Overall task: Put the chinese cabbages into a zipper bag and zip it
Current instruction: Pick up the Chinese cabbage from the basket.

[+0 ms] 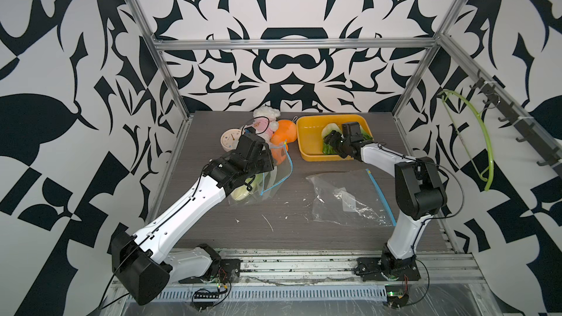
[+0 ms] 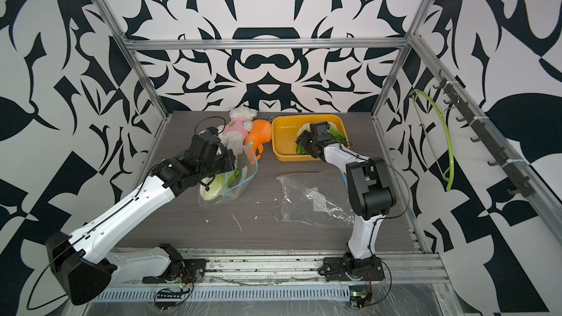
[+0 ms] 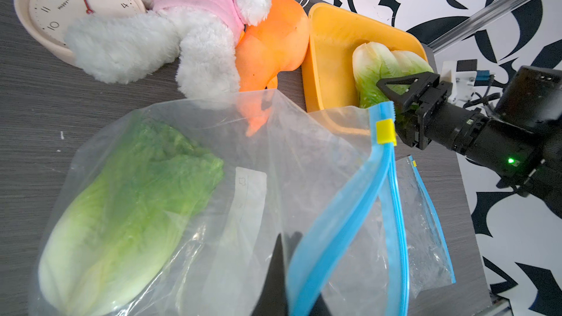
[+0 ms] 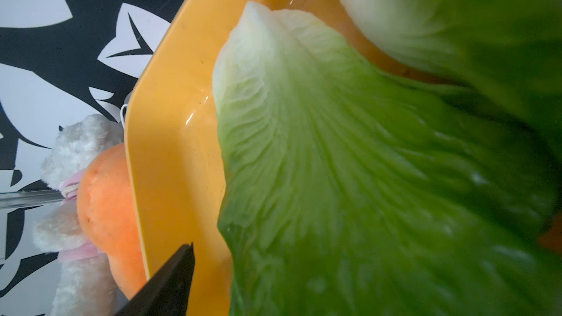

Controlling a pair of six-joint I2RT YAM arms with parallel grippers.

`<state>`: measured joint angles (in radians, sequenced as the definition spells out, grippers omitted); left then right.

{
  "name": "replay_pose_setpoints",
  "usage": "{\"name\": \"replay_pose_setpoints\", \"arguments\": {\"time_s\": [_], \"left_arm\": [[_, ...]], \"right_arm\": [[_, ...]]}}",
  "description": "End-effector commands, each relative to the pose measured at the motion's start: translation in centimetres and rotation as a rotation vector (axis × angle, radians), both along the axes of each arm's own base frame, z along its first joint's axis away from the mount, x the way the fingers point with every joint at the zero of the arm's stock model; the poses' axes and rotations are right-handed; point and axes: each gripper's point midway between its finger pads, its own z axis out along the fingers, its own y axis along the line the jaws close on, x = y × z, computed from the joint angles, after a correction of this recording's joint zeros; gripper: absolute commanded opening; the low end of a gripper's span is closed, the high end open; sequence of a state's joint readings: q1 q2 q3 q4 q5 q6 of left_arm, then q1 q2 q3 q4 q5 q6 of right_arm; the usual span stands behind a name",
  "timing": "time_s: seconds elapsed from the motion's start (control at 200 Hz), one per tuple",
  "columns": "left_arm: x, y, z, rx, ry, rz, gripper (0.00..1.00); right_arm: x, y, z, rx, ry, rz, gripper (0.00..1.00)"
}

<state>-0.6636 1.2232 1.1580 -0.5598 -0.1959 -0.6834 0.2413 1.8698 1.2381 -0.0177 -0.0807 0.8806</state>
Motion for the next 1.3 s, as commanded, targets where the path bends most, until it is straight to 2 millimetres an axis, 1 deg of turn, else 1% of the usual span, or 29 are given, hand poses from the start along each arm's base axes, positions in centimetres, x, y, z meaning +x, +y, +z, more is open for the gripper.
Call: {"name": "replay_pose_setpoints", "arguments": {"time_s": [0.0,0.075,0.205,0.395,0.555,0.655,0.77,1.055,1.18,1.295], "left_arm": [[-0.1,0.4,0.4,0.013,-0.026,0.000,0.00],[0.0,0.3,0.5,0.014,-0.029,-0.002,0.00],[0.0,0.3,0.6,0.012,-0.033,-0.001,0.00],[0.0,0.4,0.8,0.010,-0.040,0.002,0.00],[0.0,0.5,1.0,0.013,-0.047,0.004,0.00],[0.0,0.7,1.0,0.018,-0.051,0.009,0.00],[0.0,0.9,1.0,0.027,-0.053,0.014,0.00],[-0.1,1.3,1.2,0.039,-0.064,0.023,0.00],[0.0,1.8,1.2,0.057,-0.070,0.036,0.00],[-0.1,2.4,1.5,0.084,-0.080,0.047,0.00]], "right_arm": [[2.4,-0.4,3.0,-0.024,-0.099,-0.004,0.71],[2.8,-0.6,2.5,-0.017,-0.091,-0.002,0.65],[3.2,-0.5,2.4,-0.023,-0.110,0.011,0.53],[3.3,-0.6,2.6,-0.049,-0.121,0.024,0.28],[3.4,-0.7,3.1,-0.057,-0.134,0.027,0.09],[3.4,-0.6,3.7,-0.058,-0.146,0.033,0.01],[3.4,-0.7,4.6,-0.065,-0.163,0.040,0.00],[3.1,-0.8,7.7,-0.092,-0.217,0.065,0.00],[2.8,-0.8,8.8,-0.110,-0.223,0.084,0.00],[2.2,-0.7,10.2,-0.112,-0.241,0.101,0.00]]}}
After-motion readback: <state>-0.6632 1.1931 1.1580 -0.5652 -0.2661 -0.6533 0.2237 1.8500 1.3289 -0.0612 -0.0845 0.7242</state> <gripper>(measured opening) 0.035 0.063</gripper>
